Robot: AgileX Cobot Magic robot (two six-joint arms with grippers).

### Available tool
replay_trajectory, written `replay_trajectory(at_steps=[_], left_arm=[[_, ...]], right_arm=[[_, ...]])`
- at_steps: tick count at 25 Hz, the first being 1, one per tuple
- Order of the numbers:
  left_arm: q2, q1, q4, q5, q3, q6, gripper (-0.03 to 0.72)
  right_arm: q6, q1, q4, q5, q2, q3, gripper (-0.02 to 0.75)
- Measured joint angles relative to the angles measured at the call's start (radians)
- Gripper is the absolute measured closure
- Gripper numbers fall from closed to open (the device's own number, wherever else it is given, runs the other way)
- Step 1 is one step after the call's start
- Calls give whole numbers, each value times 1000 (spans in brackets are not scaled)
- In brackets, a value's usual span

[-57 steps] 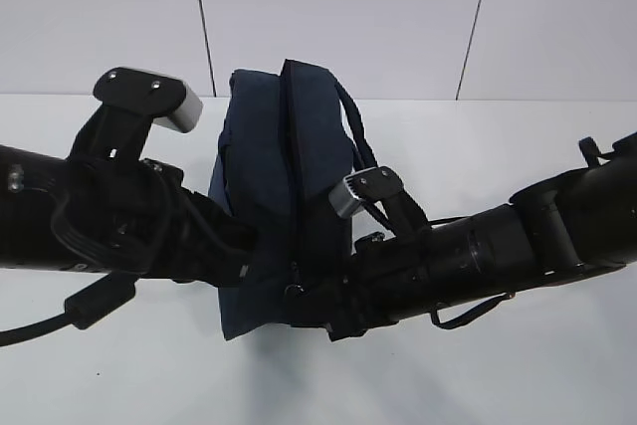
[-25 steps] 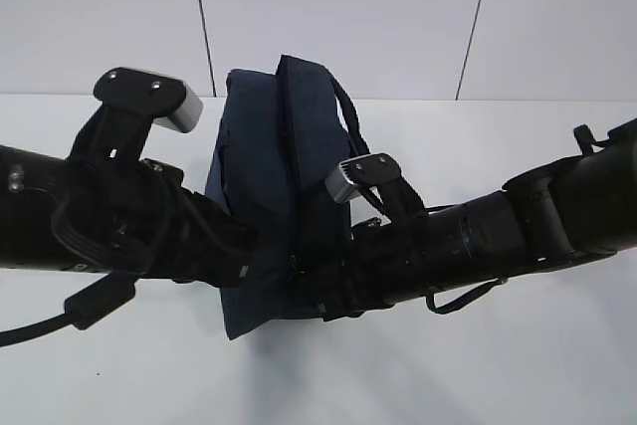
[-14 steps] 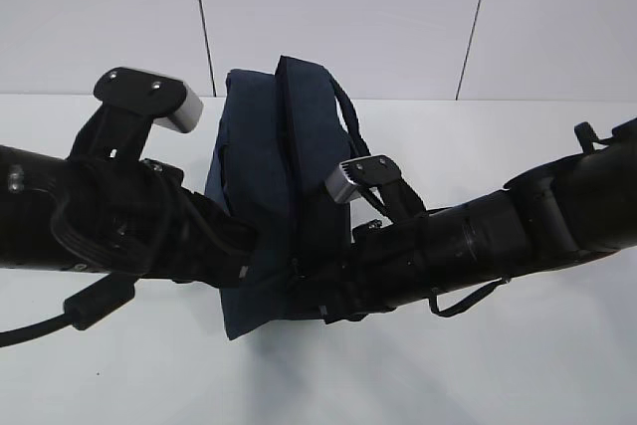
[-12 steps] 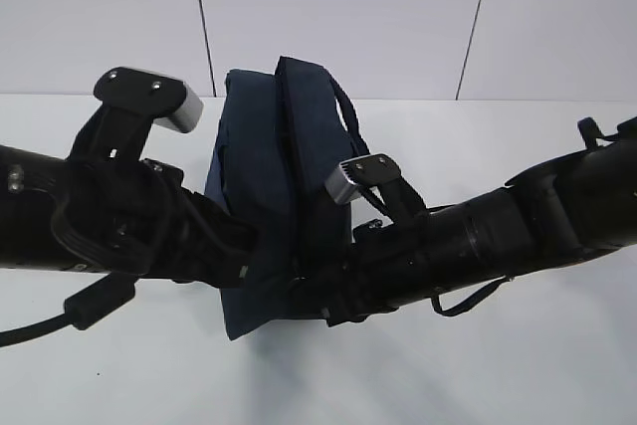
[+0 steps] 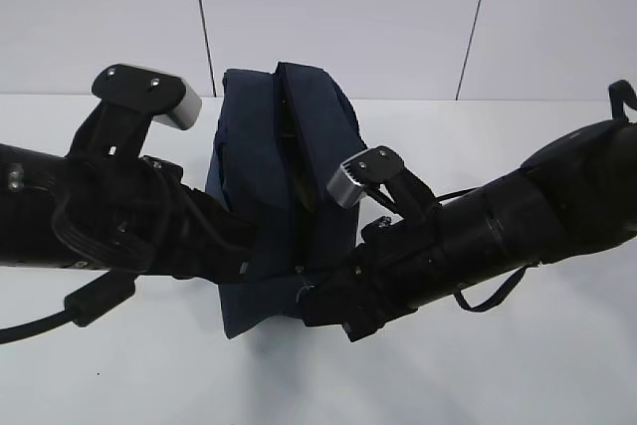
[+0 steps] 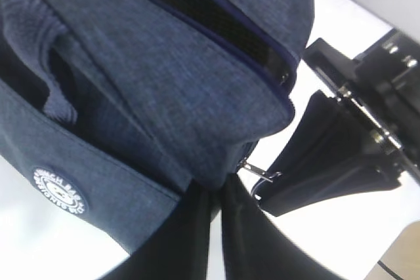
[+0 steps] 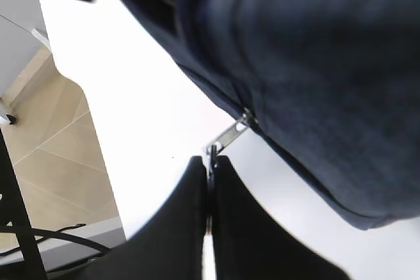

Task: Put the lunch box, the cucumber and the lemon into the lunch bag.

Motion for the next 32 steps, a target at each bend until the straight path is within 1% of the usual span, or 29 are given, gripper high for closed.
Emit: replay_trajectory(at_steps=[5,15,32], left_arm=[[0,0,0,0,0,0,685],[25,0,0,-4,-2,0,685],[25,0,0,-6,-2,0,685]], right_arm=[[8,0,-6,0,-2,0,717],[41,0,-55,-17,-24,0,717],[57,0,-52,-19,-61,-19,717]])
